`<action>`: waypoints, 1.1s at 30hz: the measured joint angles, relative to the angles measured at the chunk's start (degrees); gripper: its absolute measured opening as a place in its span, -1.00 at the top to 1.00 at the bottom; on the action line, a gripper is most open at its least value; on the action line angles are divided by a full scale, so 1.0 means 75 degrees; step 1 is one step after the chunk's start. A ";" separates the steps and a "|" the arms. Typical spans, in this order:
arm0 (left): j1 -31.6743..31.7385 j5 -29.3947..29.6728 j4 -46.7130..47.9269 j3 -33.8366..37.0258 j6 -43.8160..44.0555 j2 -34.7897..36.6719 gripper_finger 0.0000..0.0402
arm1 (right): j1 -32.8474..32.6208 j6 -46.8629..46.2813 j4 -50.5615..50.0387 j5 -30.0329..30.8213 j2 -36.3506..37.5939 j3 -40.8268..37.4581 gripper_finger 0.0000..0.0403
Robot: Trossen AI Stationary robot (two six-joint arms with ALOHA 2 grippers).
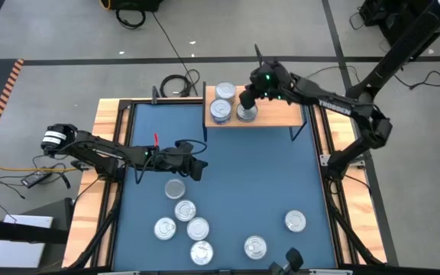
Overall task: Stack canned seafood by type on shelf
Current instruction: Adjust the green tuna can on the shelf
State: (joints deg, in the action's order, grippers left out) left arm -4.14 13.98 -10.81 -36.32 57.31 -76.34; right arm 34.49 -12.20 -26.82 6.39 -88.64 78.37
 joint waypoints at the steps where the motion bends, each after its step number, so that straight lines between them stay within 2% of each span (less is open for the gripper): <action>1: 0.0000 -0.0003 0.0000 0.0000 0.0019 0.0000 0.92 | 0.0069 0.0045 -0.0206 -0.0036 -0.0143 0.0204 1.00; 10: 0.0000 -0.0003 0.0000 0.0000 0.0048 0.0000 0.92 | 0.0165 0.0313 -0.1185 -0.0474 -0.1239 0.1335 1.00; 15: 0.0000 -0.0003 0.0000 0.0000 0.0055 0.0000 0.92 | 0.0170 0.0426 -0.1454 -0.0552 -0.1441 0.1410 1.00; 33: 0.0000 0.0000 -0.0003 0.0000 0.0019 0.0000 0.92 | 0.0185 0.0389 -0.1064 -0.0829 -0.1922 0.1454 1.00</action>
State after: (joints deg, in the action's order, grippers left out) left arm -4.14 13.98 -10.83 -36.32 57.45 -76.34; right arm 35.88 -9.28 -34.80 0.17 -103.05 89.27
